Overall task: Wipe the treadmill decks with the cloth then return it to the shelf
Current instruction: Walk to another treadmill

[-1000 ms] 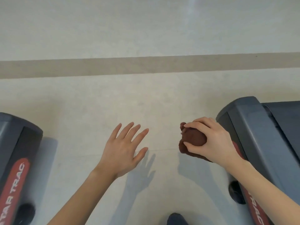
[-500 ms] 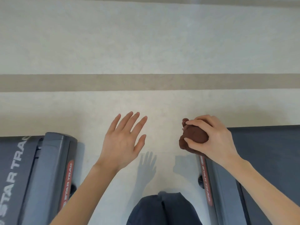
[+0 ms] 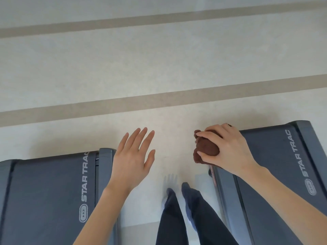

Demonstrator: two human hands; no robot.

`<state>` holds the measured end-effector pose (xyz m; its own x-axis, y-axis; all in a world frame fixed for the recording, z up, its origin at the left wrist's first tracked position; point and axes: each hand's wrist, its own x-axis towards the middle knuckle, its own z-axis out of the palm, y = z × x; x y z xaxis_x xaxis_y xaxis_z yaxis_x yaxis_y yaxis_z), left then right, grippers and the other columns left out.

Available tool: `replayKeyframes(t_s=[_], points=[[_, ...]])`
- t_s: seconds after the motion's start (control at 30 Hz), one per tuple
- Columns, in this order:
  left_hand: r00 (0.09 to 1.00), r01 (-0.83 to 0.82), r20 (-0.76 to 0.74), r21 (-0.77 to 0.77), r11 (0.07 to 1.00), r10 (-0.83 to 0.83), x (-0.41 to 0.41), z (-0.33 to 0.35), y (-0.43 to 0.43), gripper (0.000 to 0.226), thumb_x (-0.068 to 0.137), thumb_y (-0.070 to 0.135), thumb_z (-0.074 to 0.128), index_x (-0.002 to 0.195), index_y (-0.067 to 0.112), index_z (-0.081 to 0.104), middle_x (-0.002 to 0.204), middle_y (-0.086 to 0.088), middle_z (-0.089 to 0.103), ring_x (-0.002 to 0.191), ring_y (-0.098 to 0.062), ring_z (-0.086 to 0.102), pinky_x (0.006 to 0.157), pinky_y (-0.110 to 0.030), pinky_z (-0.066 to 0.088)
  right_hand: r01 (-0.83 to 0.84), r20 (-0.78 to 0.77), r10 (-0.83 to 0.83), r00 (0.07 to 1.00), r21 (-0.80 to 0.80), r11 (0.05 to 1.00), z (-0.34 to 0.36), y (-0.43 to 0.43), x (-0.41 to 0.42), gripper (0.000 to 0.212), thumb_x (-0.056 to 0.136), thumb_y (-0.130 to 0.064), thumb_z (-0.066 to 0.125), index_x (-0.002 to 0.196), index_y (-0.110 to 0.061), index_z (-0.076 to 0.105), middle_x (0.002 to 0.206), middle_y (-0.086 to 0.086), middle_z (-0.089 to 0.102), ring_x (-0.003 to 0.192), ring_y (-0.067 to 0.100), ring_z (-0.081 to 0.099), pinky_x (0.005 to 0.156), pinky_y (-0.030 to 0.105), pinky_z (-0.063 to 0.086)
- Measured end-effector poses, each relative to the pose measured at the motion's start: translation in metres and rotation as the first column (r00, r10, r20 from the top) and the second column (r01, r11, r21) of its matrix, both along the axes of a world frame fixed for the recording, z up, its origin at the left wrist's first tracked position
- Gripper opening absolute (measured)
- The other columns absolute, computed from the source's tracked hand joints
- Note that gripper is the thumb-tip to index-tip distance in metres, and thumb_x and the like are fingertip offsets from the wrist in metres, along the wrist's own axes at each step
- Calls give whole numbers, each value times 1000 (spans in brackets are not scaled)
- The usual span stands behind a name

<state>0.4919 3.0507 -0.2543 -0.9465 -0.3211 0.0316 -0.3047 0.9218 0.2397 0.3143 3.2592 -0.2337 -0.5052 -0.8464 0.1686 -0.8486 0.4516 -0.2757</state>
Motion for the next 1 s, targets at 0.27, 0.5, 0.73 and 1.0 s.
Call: replayKeyframes(t_s=[0.27, 0.5, 0.73, 1.0], points=[[996, 86, -36, -16, 996, -86, 5, 85, 5, 47, 96, 33, 33, 135, 13, 47, 137, -9, 51, 130, -25, 44, 109, -46, 34, 76, -44, -77, 996, -26, 997, 72, 17, 14, 42, 65, -35, 81, 101, -17, 70, 100, 3, 67, 80, 28, 60, 76, 41, 49], [978, 209, 33, -11, 978, -208, -71, 95, -2, 49, 94, 34, 32, 132, 11, 52, 134, -9, 54, 126, -26, 48, 105, -48, 38, 259, 45, -258, 965, -36, 965, 76, 22, -13, 43, 59, -34, 85, 97, -17, 71, 94, 3, 68, 78, 27, 63, 71, 40, 53], [931, 364, 43, -35, 931, -363, -185, 122, -10, 47, 92, 33, 35, 129, 11, 55, 131, -8, 56, 126, -25, 49, 106, -46, 37, 470, 123, -461, 879, -51, 881, 85, 26, -88, 45, 60, -34, 85, 100, -18, 70, 97, 1, 68, 82, 26, 63, 74, 39, 52], [844, 536, 66, -58, 842, -533, -294, 128, -20, 49, 92, 34, 33, 129, 11, 54, 132, -8, 56, 127, -26, 47, 108, -44, 33, 687, 204, -663, 720, -73, 723, 104, 28, -157, 41, 66, -32, 82, 104, -22, 69, 102, -1, 65, 92, 26, 58, 81, 39, 45]])
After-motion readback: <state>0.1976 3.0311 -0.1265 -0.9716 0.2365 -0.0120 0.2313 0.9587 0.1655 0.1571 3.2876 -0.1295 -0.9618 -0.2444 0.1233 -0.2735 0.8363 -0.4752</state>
